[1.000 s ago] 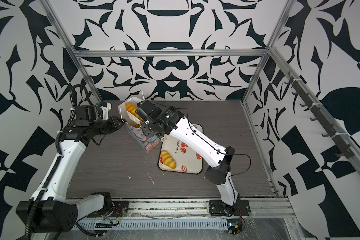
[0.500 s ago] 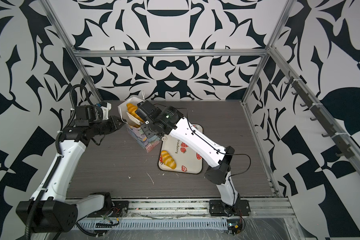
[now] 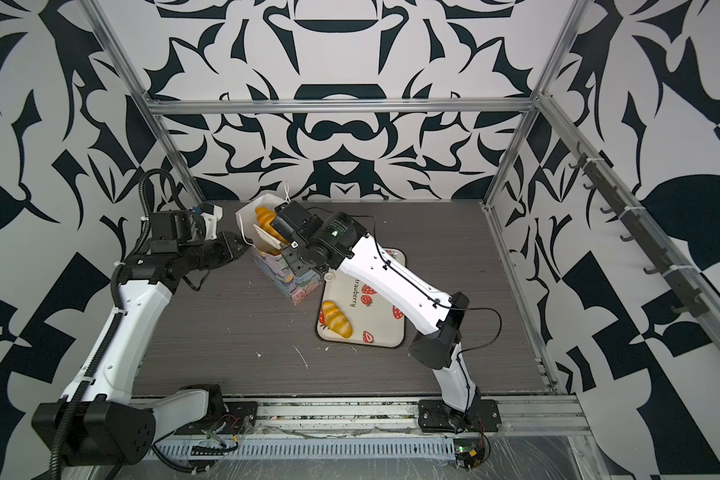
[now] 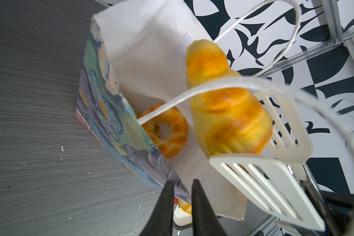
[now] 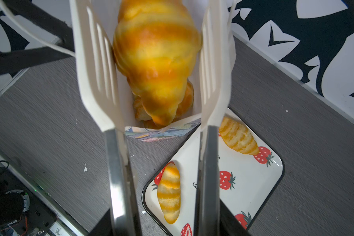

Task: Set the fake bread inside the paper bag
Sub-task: 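Lower the croissant into the bag and open the right tongs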

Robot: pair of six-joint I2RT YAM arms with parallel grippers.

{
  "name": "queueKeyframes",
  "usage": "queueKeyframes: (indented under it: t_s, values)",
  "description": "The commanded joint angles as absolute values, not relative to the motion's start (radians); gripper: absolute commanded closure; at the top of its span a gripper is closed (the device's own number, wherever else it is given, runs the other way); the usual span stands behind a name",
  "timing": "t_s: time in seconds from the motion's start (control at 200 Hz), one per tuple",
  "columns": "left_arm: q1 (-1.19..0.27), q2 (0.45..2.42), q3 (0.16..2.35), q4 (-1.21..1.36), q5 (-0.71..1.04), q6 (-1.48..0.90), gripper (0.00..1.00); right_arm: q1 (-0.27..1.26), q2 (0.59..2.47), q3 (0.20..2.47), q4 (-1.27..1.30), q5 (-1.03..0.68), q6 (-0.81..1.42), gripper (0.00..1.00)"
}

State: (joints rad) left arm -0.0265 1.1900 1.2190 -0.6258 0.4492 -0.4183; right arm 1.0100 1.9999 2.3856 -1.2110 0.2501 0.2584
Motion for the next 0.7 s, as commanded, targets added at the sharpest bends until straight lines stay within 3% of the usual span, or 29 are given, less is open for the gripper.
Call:
queueKeyframes:
  t_s: [0.0, 0.695]
  values:
    - [-0.029, 1.167, 1.205, -0.648, 0.449, -0.411, 0.80, 1.009, 1.944, 2.430, -1.175, 0.282, 0.246, 0.41]
    - [-0.029, 1.169, 1.205, -0.647, 0.451, -0.412, 0.80, 0.996, 1.947, 2.464, -1.190, 0.293, 0.239, 0.40]
